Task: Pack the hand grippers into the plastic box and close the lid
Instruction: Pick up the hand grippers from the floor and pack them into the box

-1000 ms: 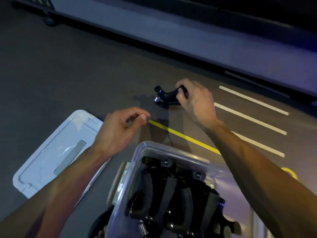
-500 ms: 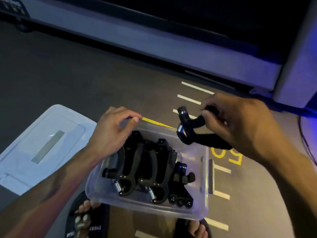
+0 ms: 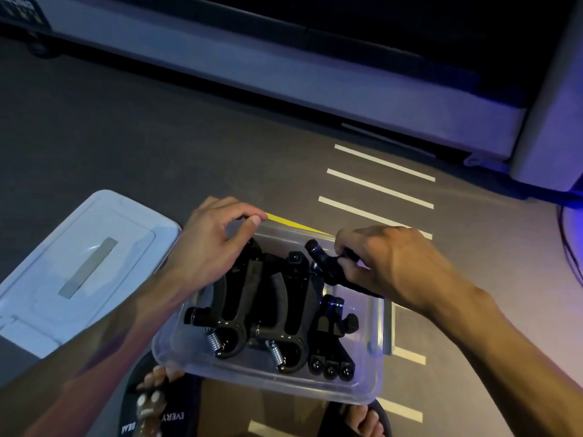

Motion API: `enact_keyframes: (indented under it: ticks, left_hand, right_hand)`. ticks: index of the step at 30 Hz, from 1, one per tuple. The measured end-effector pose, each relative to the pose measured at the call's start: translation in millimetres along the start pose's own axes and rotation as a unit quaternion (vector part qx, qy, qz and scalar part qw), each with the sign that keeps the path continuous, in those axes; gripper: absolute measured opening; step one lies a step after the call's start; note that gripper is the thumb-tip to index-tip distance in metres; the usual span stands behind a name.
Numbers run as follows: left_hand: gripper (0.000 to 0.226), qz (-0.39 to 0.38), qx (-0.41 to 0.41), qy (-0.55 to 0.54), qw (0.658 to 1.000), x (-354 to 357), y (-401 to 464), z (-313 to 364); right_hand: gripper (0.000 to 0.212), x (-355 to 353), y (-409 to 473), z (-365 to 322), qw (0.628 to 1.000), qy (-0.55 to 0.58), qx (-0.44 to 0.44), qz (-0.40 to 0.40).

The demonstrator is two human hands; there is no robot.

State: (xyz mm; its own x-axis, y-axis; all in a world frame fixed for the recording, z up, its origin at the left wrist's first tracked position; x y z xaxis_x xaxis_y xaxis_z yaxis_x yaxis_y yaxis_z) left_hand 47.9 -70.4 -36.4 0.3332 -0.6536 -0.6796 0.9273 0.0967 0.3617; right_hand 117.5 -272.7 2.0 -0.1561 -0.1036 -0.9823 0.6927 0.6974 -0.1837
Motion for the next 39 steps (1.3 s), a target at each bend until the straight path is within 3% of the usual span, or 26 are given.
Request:
enact_keyframes:
  ticks: [13, 20, 25, 29, 32, 35, 39]
  left_hand:
    - [0.020, -0.006, -0.013, -0.010, 1.000, 1.7, -4.5, -4.9]
    - [0.015, -0.005, -0.019, -0.014, 1.000, 3.6, -4.1, -6.5]
    - [0.015, -0.007, -0.018, -0.017, 1.000, 4.4, -4.2, -5.4]
    - [0.015, -0.009, -0.022, -0.023, 0.999, 4.1, -5.8, -5.8]
    - [0.014, -0.013, -0.021, -0.019, 1.000, 5.1, -5.1, -5.2]
    - [0.015, -0.015, -0.021, -0.020, 0.999, 5.1, -4.5, -4.4]
    - [0.015, -0.020, -0.022, -0.019, 0.999, 5.1, -4.9, -4.2]
  right_hand:
    - [0.012, 52.0, 16.3, -6.3, 0.997, -0.025, 0.013, -0.069]
    - [0.018, 54.0, 15.0, -9.8, 0.995, -0.078, 0.017, -0.052]
    - [0.018, 62.9, 19.4, -6.3, 0.987, -0.082, 0.070, -0.117]
    - [0.028, 59.6, 17.9, 16.7, 0.981, -0.095, 0.123, -0.121]
    - [0.019, 68.8, 13.7, 25.6, 0.976, -0.086, 0.147, -0.134]
    - [0.024, 69.9, 12.7, 33.1, 0.979, -0.011, 0.152, -0.138]
    - [0.034, 74.2, 2.3, 43.6, 0.958, 0.039, 0.176, -0.223]
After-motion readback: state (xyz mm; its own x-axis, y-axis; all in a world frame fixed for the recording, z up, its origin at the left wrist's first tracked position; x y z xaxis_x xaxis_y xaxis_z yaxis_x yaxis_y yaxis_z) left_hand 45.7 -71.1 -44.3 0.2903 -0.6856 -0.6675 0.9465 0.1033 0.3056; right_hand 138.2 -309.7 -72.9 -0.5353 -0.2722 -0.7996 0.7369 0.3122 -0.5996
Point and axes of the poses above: each hand's wrist, its own y-axis towards the middle knuckle, its own x-axis out of the palm, z = x × y, the point moved 9 cm from there along y, towards the middle knuckle, and after that the axes turned 15 degrees about x, right-handed, at the moved point
